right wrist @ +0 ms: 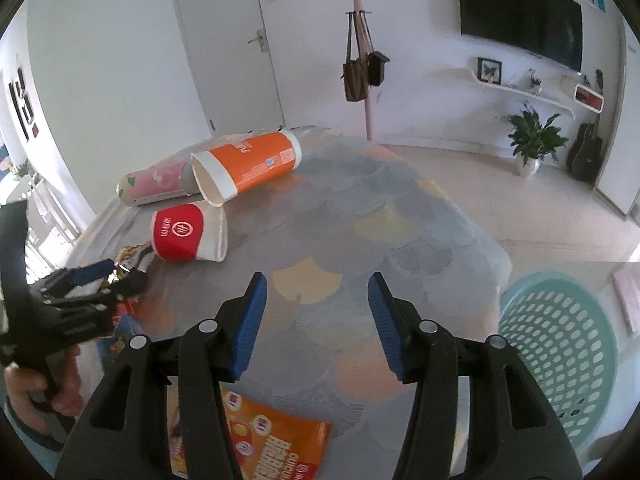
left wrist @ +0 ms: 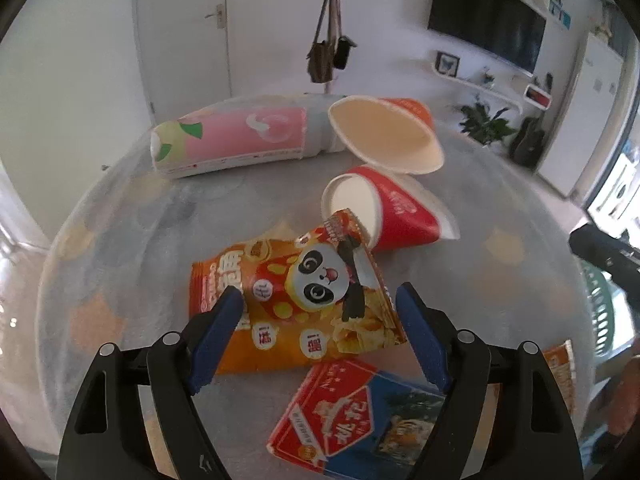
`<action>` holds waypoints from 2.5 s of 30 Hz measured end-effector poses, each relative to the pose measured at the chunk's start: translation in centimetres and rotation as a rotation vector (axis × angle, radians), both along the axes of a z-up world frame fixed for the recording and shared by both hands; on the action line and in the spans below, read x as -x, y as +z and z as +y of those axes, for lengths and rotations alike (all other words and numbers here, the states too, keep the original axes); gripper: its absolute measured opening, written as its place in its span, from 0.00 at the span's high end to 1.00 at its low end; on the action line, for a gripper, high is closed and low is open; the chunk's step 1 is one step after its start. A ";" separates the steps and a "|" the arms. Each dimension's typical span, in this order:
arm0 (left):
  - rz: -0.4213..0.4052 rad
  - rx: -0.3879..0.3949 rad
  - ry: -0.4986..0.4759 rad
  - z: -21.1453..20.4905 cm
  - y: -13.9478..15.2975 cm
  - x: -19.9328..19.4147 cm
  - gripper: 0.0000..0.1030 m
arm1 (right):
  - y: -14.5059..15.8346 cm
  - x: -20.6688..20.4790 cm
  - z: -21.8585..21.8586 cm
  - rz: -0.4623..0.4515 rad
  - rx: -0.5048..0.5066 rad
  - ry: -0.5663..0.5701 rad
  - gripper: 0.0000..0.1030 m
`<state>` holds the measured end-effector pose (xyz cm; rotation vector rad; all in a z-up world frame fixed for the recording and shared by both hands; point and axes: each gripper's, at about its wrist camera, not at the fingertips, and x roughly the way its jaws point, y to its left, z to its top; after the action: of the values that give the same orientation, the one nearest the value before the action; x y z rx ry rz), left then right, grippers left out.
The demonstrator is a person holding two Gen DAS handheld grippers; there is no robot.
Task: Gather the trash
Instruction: 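Move both tools back over the table toward the cups and snack bags, then grasp the red paper cup with the right tool, then grasp the orange snack bag with the left tool while the right tool holds the red cup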
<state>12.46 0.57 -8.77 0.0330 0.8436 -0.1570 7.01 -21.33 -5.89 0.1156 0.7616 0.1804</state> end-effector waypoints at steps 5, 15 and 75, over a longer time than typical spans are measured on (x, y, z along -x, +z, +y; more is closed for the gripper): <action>0.041 -0.034 -0.007 0.7 -0.2 -0.1 0.54 | 0.3 -1.3 3.0 0.042 -0.002 0.064 0.52; 0.024 0.076 0.009 5.0 0.1 0.4 0.89 | 0.2 -4.9 10.4 0.078 0.000 0.195 0.37; 0.028 0.211 0.279 17.5 0.6 -3.2 0.19 | 0.2 -3.0 10.4 0.030 -0.066 0.259 0.31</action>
<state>15.64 18.11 -8.14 -0.2841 0.8475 0.0171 10.05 -10.94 -5.66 0.0817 0.7995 0.4508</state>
